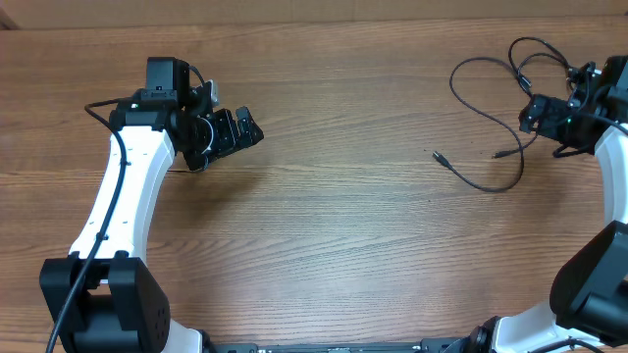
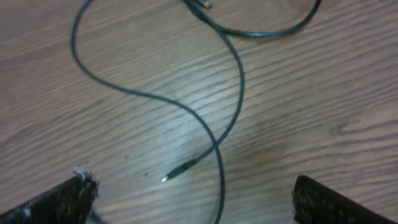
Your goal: Untangle cables
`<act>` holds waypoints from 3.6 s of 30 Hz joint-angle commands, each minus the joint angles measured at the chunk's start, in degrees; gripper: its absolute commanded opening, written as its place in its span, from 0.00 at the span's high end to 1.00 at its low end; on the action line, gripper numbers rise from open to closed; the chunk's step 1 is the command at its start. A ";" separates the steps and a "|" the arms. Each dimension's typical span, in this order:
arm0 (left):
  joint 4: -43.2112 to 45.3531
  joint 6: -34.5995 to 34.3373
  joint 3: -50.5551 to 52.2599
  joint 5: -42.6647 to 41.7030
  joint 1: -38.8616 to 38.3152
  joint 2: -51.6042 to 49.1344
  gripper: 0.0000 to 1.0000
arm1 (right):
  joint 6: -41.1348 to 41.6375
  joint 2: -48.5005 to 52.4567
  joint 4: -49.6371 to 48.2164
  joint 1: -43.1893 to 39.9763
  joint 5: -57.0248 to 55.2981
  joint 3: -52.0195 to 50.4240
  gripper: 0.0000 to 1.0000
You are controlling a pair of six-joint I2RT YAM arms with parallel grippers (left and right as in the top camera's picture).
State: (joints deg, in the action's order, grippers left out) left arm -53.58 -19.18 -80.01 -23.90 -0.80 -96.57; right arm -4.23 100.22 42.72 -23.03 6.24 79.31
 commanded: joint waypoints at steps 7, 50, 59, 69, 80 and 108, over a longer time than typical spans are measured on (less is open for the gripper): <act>0.04 -0.31 -0.50 0.37 -0.46 0.63 0.00 | 9.25 10.27 -5.57 1.68 0.63 -3.17 0.42; 0.04 -0.31 -0.50 0.37 -0.46 0.63 0.01 | 20.85 -6.03 22.34 12.46 -3.06 -9.84 0.96; 0.04 -0.31 -0.50 0.37 -0.46 0.63 0.00 | 22.47 -5.92 -5.66 11.21 -6.91 -24.61 0.96; 0.04 -0.31 -0.50 0.37 -0.46 0.63 0.01 | 19.39 -14.58 4.44 11.85 -8.09 -24.37 0.96; 0.04 -0.31 -0.50 0.37 -0.46 0.63 0.00 | 26.05 -36.74 25.90 9.57 -8.20 -24.39 0.96; 0.04 -0.31 -0.50 0.37 -0.46 0.63 0.00 | 50.66 -42.40 26.84 -19.52 -16.24 -20.72 0.96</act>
State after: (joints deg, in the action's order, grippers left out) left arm -53.58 -19.33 -80.01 -23.73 -0.80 -96.57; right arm 54.87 57.28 71.90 -41.08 -6.42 56.71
